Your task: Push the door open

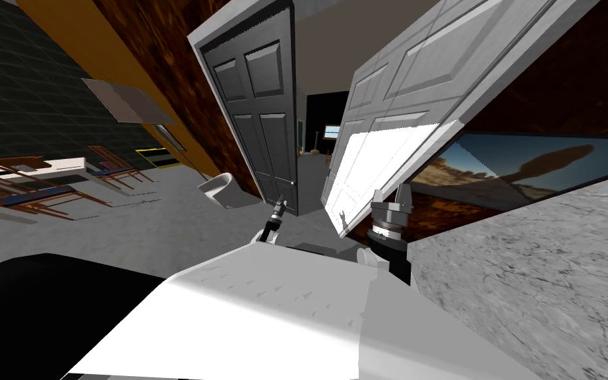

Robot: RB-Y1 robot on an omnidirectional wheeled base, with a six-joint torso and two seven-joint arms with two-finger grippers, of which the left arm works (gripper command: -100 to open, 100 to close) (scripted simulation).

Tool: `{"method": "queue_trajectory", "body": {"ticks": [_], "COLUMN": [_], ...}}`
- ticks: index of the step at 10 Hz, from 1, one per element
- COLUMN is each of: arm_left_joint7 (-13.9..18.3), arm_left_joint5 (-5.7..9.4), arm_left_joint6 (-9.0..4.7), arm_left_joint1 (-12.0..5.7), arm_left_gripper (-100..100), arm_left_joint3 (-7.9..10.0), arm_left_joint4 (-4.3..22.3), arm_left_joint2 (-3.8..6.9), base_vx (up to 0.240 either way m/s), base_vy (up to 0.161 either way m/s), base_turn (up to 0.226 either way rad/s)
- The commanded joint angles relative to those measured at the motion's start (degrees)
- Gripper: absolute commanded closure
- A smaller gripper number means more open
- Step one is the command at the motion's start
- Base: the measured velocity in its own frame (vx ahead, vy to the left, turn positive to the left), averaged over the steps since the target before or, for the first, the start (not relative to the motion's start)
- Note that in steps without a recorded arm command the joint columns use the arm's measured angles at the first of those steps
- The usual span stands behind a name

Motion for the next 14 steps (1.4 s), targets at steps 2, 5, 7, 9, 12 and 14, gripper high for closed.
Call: {"method": "queue_trajectory", "body": {"ticks": [2, 5, 7, 9, 12, 14], "arm_left_joint7": [0.0, 0.1, 0.1, 0.1, 0.1, 0.1], "arm_left_joint5": [0.65, 1.37, 1.83, 2.28, 2.95, 3.35], "arm_left_joint6": [-0.90, -1.76, -2.32, -2.85, -3.65, -4.14], "arm_left_joint1": [-1.61, -3.33, -4.45, -5.54, -7.14, -8.12], "arm_left_gripper": [-100, -100, -100, -100, -100, -100], "arm_left_joint3": [-0.55, -1.18, -1.60, -2.00, -2.59, -2.95], "arm_left_joint4": [4.1, 8.4, 11.2, 13.9, 18.0, 20.4], "arm_left_joint2": [0.13, 0.22, 0.26, 0.28, 0.30, 0.29], "base_vx": [0.103, 0.080, 0.085, 0.075, 0.089, 0.081], "base_vy": [0.074, 0.078, 0.082, 0.078, 0.070, 0.079], "base_turn": [-0.055, -0.052, -0.048, -0.054, -0.046, -0.044]}}
